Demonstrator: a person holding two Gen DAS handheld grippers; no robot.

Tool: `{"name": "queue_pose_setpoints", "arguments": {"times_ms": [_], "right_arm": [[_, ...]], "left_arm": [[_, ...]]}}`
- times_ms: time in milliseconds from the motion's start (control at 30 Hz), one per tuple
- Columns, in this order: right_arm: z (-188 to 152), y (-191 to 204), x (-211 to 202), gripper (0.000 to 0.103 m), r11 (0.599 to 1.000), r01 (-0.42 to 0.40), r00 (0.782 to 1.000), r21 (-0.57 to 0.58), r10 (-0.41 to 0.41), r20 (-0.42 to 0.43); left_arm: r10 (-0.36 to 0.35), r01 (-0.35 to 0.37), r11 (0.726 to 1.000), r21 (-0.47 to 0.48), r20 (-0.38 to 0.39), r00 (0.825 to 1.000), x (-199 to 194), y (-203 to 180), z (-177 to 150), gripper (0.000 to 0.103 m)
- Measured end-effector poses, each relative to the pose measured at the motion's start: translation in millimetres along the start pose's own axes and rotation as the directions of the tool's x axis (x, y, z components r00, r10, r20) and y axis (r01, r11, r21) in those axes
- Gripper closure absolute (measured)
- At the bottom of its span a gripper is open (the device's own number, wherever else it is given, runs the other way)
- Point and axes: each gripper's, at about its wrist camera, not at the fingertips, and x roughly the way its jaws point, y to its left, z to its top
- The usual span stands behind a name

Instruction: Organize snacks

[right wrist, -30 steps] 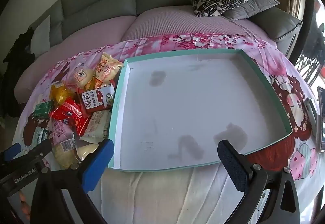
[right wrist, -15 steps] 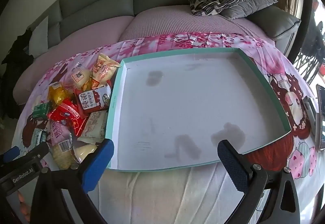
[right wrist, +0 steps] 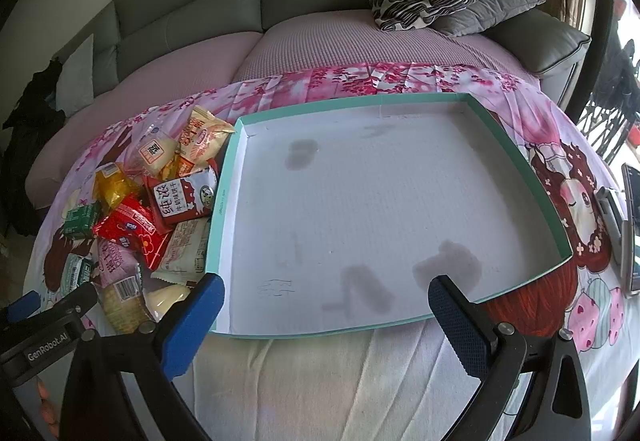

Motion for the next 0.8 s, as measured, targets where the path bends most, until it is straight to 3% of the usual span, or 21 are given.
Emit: {"name": "queue_pose_setpoints", "arguments": {"times_ms": [800], "right_arm": [[0.5,-1.1,0.7,0.0,1.0,-0.002,1.0,0.0,0.002,-0.002]], "left_arm": [[0.001,-0.001,1.0,0.003,-0.015,1.0,3.0,-0.6,-0.7,0.0]]}}
